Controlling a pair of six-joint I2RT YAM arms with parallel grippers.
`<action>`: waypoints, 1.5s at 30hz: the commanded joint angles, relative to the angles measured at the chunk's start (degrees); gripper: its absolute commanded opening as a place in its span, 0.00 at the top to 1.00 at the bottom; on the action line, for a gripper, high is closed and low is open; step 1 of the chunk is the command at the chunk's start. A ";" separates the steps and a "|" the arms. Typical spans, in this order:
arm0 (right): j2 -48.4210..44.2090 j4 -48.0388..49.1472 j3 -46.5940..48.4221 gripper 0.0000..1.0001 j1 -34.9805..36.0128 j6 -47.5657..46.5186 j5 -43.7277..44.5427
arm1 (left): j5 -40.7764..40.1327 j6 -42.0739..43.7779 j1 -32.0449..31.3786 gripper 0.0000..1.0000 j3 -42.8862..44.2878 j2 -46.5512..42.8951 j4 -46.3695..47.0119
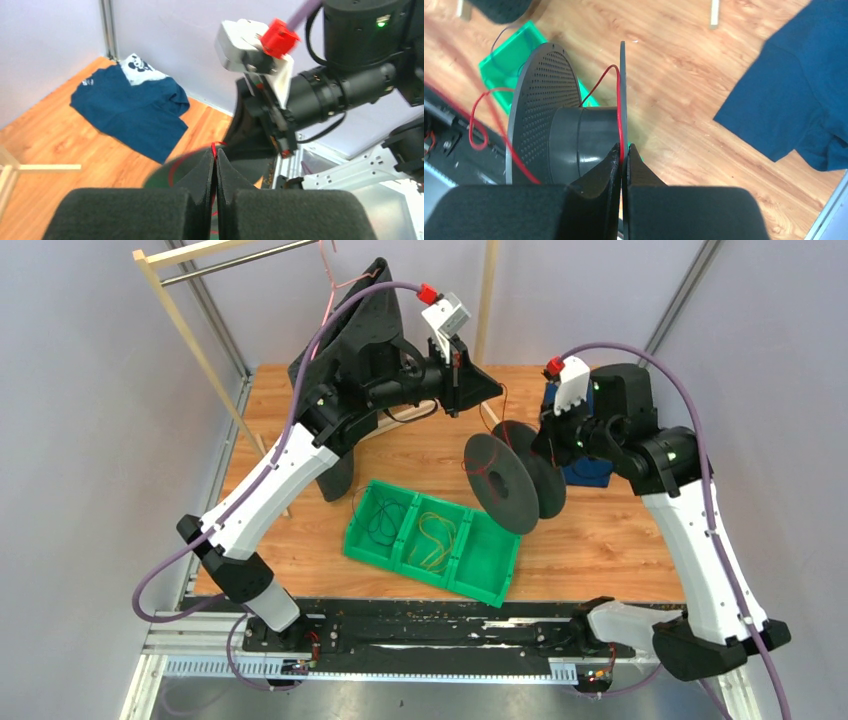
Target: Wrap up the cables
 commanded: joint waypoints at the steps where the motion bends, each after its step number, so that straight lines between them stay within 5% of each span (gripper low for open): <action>1: -3.63 -6.02 2.00 0.99 1.39 -5.80 -7.30 | -1.34 6.39 -0.35 1.00 1.24 0.86 -0.21; 7: -8.99 -6.77 1.43 0.99 1.42 -6.82 -10.13 | -4.78 14.93 0.48 1.00 -0.67 -0.03 -3.69; 16: -11.56 -11.18 4.32 0.99 1.44 -11.37 -23.10 | 3.95 17.75 4.57 1.00 -10.53 -1.43 -2.74; 22: -12.18 -11.46 7.32 0.99 1.40 -9.84 -22.16 | 5.18 19.79 5.29 1.00 -19.06 -6.65 0.95; 27: -13.47 -6.52 7.71 0.99 1.36 -5.88 -11.94 | 6.63 15.80 5.29 1.00 -26.79 -11.73 7.47; 35: -13.10 4.31 9.22 0.99 1.36 5.10 -6.43 | 8.63 -2.07 5.29 1.00 -35.52 -10.68 26.02; 42: -12.59 10.48 10.32 0.99 1.35 11.83 -5.47 | 8.55 -5.83 5.29 1.00 -38.31 -10.10 31.82; 45: -13.07 13.33 9.13 0.99 1.36 15.52 -2.82 | 9.14 -5.19 5.25 0.72 -37.25 -9.70 30.54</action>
